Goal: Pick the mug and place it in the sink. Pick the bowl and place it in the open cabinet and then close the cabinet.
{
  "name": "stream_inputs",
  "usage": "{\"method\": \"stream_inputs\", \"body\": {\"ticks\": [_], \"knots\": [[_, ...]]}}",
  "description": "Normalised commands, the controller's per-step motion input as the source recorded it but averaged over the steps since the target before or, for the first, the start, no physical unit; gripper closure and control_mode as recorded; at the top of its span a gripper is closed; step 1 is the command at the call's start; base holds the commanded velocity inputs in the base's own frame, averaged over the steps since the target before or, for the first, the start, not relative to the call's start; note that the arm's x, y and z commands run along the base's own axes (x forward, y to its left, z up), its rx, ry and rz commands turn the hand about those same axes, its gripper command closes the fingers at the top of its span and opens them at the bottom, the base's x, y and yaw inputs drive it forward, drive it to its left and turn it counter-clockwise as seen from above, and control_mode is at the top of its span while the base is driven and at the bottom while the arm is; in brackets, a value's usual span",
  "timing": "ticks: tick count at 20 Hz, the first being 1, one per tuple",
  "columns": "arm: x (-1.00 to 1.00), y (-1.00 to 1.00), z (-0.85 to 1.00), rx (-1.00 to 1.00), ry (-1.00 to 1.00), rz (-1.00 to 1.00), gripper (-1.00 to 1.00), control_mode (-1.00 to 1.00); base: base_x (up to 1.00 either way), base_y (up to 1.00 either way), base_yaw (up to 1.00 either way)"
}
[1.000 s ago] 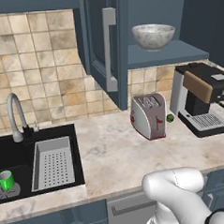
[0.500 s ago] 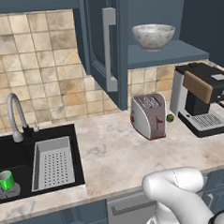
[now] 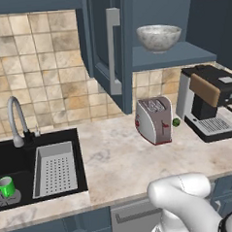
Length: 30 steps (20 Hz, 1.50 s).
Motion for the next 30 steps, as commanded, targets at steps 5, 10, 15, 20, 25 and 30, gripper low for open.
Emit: {"method": "stream_inputs", "body": {"ticks": [5, 10, 15, 20, 25, 30], "knots": [[0.23, -0.58, 0.00, 0.00, 0.00, 0.00, -1.00, -1.00, 0.00, 0.00, 0.00], [0.29, -0.38, 0.00, 0.00, 0.00, 0.00, -1.00, -1.00, 0.00, 0.00, 0.00], [0.26, -0.17, -0.01, 0.00, 0.00, 0.02, -1.00, -1.00, 0.00, 0.00, 0.00], [0.09, 0.00, -0.13, -0.03, -0.01, 0.04, -1.00, -1.00, 0.00, 0.00, 0.00], [0.16, 0.00, -0.08, -0.05, -0.06, 0.05, -1.00, -1.00, 0.00, 0.00, 0.00], [0.18, 0.00, 0.00, -0.04, -0.12, 0.09, -1.00, -1.00, 0.00, 0.00, 0.00]]}}
